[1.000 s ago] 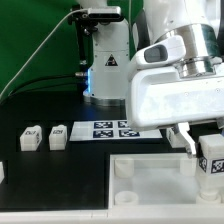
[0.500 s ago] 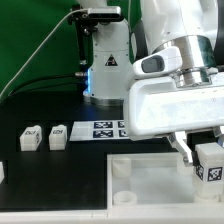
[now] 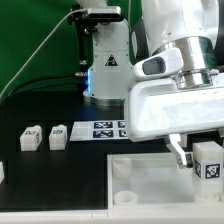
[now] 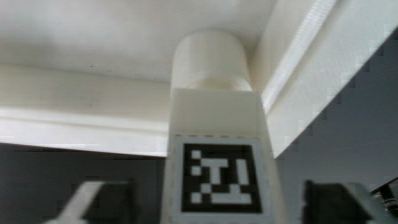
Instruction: Assemble one leg
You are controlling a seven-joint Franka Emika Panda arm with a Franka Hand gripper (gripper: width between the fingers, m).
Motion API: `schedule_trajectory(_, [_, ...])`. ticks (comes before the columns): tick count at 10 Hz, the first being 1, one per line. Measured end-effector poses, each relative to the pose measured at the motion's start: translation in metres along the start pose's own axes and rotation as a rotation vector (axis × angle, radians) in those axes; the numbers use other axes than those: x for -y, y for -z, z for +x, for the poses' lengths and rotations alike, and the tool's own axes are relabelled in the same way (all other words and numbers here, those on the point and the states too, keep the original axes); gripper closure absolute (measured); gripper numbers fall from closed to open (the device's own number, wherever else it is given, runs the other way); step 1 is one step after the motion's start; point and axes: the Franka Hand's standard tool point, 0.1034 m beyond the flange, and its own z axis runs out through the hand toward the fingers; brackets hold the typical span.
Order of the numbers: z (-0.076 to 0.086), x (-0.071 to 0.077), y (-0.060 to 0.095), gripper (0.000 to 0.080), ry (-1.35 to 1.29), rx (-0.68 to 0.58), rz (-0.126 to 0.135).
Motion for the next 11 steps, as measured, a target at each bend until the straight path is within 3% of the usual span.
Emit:
schedule_trajectory(3, [-0.001, 0.0, 0.0, 0.0153, 0.0, 0.001, 0.0])
schedule_trajectory(9, [-0.003, 0.001, -0.001, 0.015, -0.002, 0.023, 0.004])
schedule_trajectory(11, [0.015, 0.001, 0.008, 0.015, -0.01, 0.102, 0.019])
